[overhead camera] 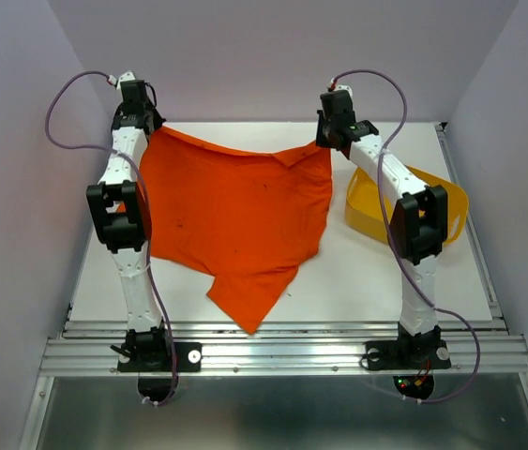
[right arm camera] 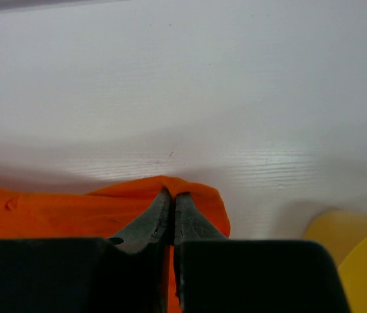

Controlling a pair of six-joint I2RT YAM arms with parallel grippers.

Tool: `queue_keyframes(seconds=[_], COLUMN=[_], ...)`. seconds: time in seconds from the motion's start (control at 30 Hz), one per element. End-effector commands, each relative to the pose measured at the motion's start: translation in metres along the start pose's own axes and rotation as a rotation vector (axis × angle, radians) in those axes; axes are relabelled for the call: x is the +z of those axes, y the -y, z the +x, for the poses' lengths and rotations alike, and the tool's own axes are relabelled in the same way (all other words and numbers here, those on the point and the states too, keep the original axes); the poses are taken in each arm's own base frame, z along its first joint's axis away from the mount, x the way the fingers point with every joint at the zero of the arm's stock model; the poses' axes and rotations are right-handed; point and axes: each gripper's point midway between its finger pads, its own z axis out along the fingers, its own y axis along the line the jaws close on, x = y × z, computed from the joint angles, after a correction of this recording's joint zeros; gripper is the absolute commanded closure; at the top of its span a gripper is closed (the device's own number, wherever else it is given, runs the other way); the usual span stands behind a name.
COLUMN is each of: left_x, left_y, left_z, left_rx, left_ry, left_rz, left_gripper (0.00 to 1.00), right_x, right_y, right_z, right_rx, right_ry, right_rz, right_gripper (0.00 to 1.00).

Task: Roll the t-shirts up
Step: Flatten out the T-shirt at the center of the board, then fold the T-shirt at the center of the board.

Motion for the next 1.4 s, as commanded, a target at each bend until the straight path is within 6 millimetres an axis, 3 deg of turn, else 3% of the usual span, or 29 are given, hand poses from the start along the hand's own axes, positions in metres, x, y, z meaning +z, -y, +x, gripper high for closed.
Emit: queue_keyframes(seconds=[0.0,0.27,0.47,0.67,0.73,0.77,0.8,1.13,1.37], left_x=[-0.002,-0.001,0.008,0.016,0.020,0.021,0.026,0.046,0.051], left_y=[0.021,0.047,0.052,0.054,0.056,0.056,0.055,0.052,0.041], left_z=[-0.039,-0.044,-0.036,-0.034,-0.033,-0.033,-0.029,-0.015,-0.005], left_rx=[0.014,0.025,0.033,0.049,0.049,0.049,0.049,0.055,0.070], left_ry=[0.089,0.121,0.107,0.107,0.108,0.109,0.102,0.096,0.074], left_rz=[0.044,0.096,0.111,0.122,0.132,0.134,0.133,0.138,0.103], left_gripper=[1.00,1.00,1.00,1.00,1.00,1.00,1.00,1.00,1.00], right_x=[0.009,0.023,0.023,-0.004,-0.012,-0.018,-0.020,-0.060,-0.080], right_y=[0.016,0.033,0.035,0.033,0.031,0.029,0.027,0.004,-0.014], right_z=[-0.034,-0.037,-0.020,0.000,0.026,0.018,0.031,0.050,0.083], right_rx=[0.021,0.034,0.047,0.145,0.158,0.168,0.158,0.166,0.153], right_ry=[0.085,0.084,0.039,-0.021,-0.077,-0.058,-0.080,-0.108,-0.148], right_rz=[0.041,0.073,0.070,0.036,0.020,0.010,0.010,-0.072,-0.082], right_gripper=[0.99,0.99,0.99,0.99,0.99,0.99,0.99,0.99,0.99])
